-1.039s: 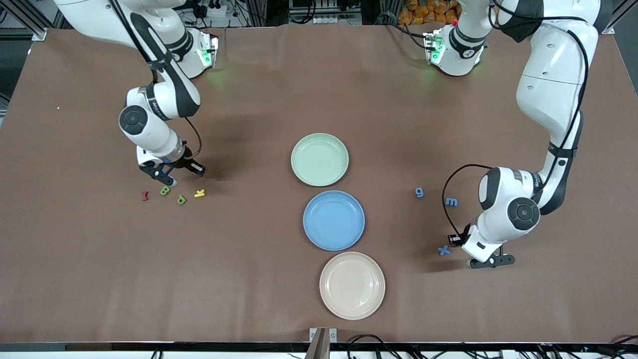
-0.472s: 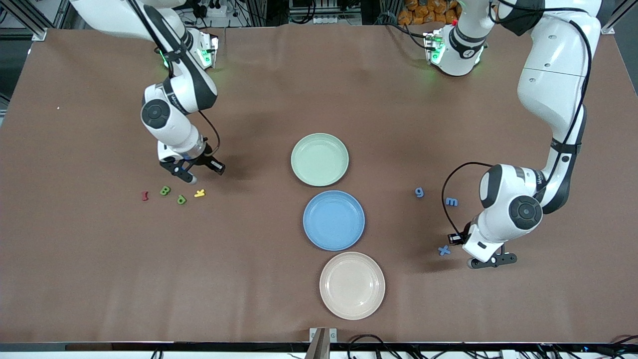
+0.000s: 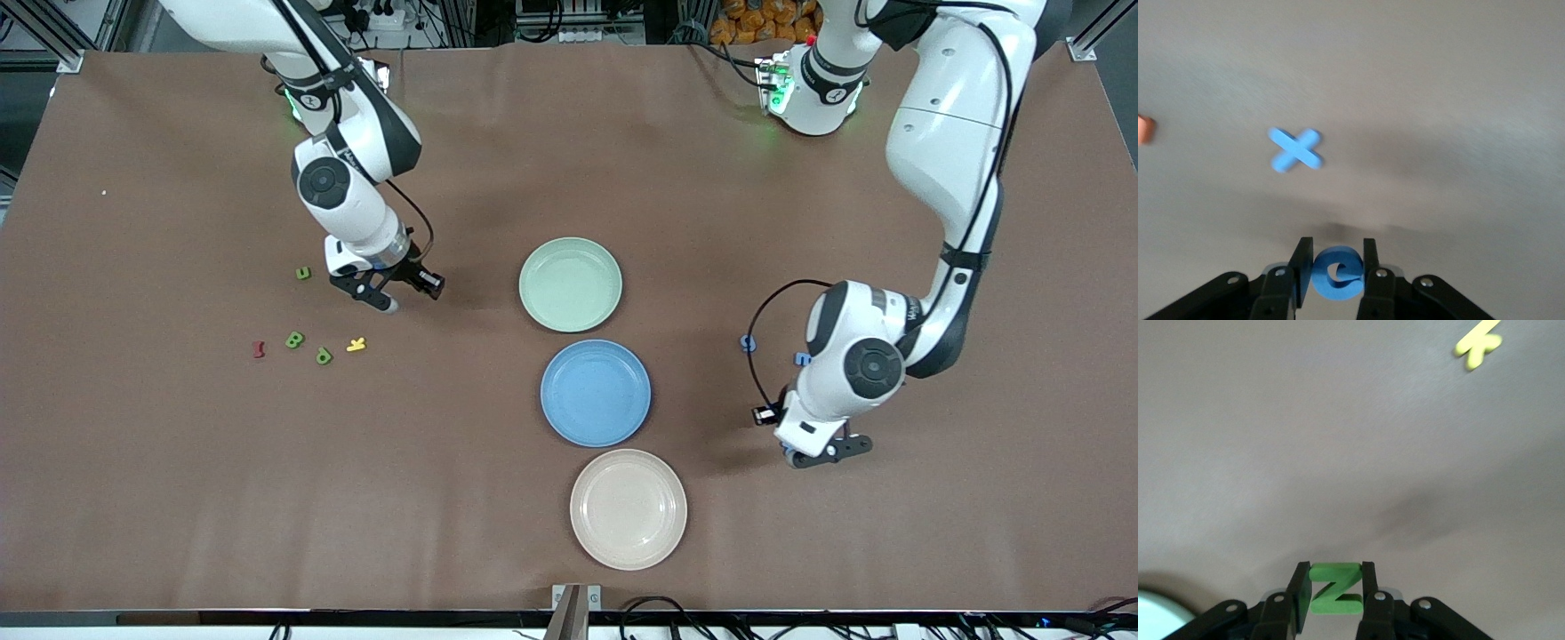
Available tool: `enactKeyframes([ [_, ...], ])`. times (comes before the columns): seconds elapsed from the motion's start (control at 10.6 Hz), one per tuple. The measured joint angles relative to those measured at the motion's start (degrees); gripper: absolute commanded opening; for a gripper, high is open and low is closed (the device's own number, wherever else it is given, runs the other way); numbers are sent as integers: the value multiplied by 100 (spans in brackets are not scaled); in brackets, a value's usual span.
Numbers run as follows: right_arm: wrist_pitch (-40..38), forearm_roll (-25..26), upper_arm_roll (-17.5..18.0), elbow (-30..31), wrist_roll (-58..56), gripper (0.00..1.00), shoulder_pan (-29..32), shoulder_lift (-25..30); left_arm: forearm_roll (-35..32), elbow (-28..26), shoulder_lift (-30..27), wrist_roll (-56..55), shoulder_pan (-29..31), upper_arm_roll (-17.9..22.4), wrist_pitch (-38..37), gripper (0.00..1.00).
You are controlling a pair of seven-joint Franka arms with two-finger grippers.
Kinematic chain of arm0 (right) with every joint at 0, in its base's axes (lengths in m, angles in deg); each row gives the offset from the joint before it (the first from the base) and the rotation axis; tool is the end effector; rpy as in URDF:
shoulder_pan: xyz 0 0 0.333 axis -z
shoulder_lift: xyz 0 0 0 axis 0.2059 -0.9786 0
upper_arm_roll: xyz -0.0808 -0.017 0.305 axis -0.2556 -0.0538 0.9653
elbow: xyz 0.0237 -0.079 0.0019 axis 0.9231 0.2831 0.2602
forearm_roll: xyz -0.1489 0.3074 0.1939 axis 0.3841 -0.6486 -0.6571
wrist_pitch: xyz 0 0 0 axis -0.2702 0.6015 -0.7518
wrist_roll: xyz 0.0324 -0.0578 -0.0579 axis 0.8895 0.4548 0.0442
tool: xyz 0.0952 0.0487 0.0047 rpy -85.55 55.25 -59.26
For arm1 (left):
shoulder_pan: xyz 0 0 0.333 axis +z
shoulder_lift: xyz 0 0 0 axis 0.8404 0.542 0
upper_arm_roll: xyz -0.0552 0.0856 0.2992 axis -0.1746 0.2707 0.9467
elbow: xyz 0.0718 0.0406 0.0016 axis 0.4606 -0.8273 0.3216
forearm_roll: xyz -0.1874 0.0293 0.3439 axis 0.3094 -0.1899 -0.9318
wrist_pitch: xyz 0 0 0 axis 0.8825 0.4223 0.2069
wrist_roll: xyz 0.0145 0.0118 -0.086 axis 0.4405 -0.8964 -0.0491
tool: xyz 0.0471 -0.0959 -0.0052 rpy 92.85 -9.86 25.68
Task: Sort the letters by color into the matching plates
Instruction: 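Drop Z on the green plate while the left gripper drops C on blue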
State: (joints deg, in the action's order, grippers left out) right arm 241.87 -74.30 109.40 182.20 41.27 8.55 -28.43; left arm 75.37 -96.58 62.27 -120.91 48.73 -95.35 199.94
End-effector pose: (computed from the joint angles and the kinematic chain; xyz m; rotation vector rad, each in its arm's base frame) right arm 0.4530 0.2420 0.2403 -2.9250 0.7481 0.0117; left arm 0.6829 -0.1919 0.2130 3.1135 0.3599 -0.0001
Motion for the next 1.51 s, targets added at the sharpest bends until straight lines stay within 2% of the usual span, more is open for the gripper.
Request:
enactKeyframes([
  [0.28, 0, 0, 280, -129, 20, 0, -104, -84, 0, 11, -18, -801, -482, -11, -143, 0],
  [0.47, 4, 0, 334, -266, 139, 0, -281, -171, 0, 27, -122, -1336, -785, -81, -295, 0],
  [0.94, 3, 12, 344, -1039, 984, 0, -844, -791, 0, 30, -195, -2490, -1054, -687, -351, 0],
  [1.32, 3, 153, 335, -1483, 1290, 0, -1080, -1233, 0, 25, -114, -2878, -1282, -761, 233, 0],
  [1.42, 3, 309, 330, -1587, 1478, 0, -1119, -1347, 0, 24, -62, -2924, -1319, -762, 355, 5],
  [1.51, 2, 493, 329, -1675, 1666, 0, -1135, -1446, 0, 24, -20, -2944, -1341, -761, 417, 80],
])
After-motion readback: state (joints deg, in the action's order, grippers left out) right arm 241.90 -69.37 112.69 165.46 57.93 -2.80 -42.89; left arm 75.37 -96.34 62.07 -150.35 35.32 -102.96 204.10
